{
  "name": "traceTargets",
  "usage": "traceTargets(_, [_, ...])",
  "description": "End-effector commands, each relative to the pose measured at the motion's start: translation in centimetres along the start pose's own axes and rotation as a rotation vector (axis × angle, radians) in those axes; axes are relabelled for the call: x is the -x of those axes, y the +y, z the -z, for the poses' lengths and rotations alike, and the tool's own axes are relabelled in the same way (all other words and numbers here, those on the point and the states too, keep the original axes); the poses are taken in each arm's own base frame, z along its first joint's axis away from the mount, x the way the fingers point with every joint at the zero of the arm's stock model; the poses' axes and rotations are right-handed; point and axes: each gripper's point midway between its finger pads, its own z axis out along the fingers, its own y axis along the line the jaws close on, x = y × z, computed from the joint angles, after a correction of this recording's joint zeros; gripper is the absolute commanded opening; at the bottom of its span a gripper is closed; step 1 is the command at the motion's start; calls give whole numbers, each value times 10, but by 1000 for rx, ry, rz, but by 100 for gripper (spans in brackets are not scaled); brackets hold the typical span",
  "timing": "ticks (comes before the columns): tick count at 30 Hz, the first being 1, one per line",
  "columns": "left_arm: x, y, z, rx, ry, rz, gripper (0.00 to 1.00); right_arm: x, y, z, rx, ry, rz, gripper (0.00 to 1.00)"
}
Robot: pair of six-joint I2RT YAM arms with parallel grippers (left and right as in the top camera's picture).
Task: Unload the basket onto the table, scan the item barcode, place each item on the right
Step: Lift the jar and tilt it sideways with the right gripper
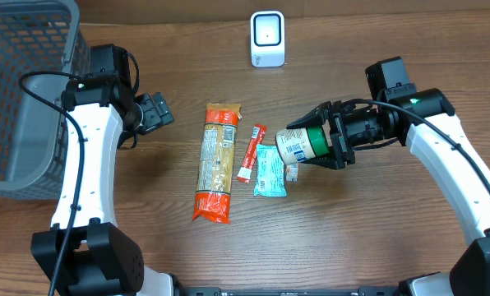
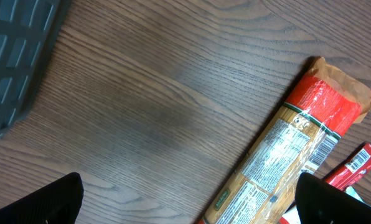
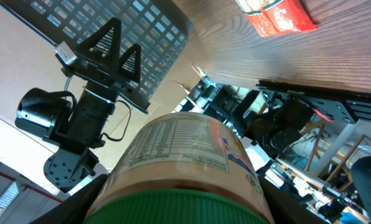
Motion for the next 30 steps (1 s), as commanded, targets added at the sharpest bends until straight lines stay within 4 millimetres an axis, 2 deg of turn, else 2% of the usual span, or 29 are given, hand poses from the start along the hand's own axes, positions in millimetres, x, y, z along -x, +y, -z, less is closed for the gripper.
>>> traceTargets(1, [6, -1, 9, -3, -32, -11, 100, -12, 11, 4, 33, 40, 27, 4])
traceTargets(4, [6, -1, 9, -3, -32, -11, 100, -11, 10, 4, 30, 34, 27, 3])
traceTargets(7, [6, -1, 9, -3, -32, -11, 100, 3, 4, 4, -6, -47, 26, 3])
traceTargets(13, [6, -1, 9, -3, -32, -11, 100, 61, -21, 19, -172, -391, 87, 4])
traceTargets(17, [6, -1, 9, -3, -32, -11, 100, 100, -38, 46, -350, -631, 232, 4])
traceTargets(19, [6, -1, 9, -3, -32, -11, 100, 112, -43, 60, -443, -710, 320, 3])
traceTargets(21, [6, -1, 9, -3, -32, -11, 100, 121, -47, 71, -526, -762, 400, 4])
traceTargets(24, [6, -1, 9, -4, -33, -11, 100, 123, -48, 74, -563, -762, 456, 4])
traceTargets(30, [6, -1, 9, -3, -32, -11, 100, 126, -24, 75, -540, -779, 599, 3])
